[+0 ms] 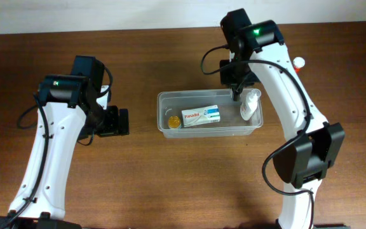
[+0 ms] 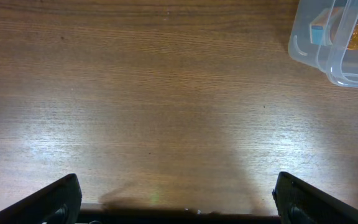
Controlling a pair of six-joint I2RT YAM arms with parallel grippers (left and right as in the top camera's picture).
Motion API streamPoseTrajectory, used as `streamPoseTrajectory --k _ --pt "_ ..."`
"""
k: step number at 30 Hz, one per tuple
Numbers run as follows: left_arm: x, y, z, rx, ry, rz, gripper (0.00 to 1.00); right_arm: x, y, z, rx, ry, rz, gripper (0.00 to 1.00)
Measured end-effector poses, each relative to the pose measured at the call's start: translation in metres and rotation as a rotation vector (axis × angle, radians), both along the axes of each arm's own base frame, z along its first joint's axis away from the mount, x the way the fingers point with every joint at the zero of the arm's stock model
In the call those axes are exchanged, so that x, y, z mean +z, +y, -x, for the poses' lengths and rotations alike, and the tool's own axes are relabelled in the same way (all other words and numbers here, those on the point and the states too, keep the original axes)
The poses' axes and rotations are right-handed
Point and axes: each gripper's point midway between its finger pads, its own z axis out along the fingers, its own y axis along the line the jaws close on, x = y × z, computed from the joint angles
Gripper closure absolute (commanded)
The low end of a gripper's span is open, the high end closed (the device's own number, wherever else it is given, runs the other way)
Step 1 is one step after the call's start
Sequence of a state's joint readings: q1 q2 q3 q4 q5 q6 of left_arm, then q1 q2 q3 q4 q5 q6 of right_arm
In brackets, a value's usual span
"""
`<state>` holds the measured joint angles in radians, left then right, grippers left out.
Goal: Pack container
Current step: 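Lower the black bottle into the container beside the spray bottle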
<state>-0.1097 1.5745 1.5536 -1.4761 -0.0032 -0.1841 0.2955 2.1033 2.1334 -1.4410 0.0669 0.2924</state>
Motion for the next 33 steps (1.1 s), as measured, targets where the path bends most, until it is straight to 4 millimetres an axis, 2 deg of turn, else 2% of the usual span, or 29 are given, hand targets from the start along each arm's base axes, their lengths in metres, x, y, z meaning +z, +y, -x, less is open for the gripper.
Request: streamPoseTrajectory --k 11,17,27,33 --pt "0.000 0.000 0.000 0.000 0.000 0.000 0.00 -0.037 -0.012 0.001 -0.027 0.043 0.011 0.75" --pt "0.000 0.000 0.000 0.000 0.000 0.000 0.01 -0.048 -0.008 -0.004 -0.029 0.037 -0.025 0.75" --pt "0.000 0.000 0.000 0.000 0.000 0.000 0.00 -0.073 -0.004 0.002 -0.025 0.064 -0.049 0.75" --pt "0.000 0.000 0.000 0.000 0.000 0.000 0.01 -0.078 -0.004 0.002 -0.024 0.067 -0.051 0.74"
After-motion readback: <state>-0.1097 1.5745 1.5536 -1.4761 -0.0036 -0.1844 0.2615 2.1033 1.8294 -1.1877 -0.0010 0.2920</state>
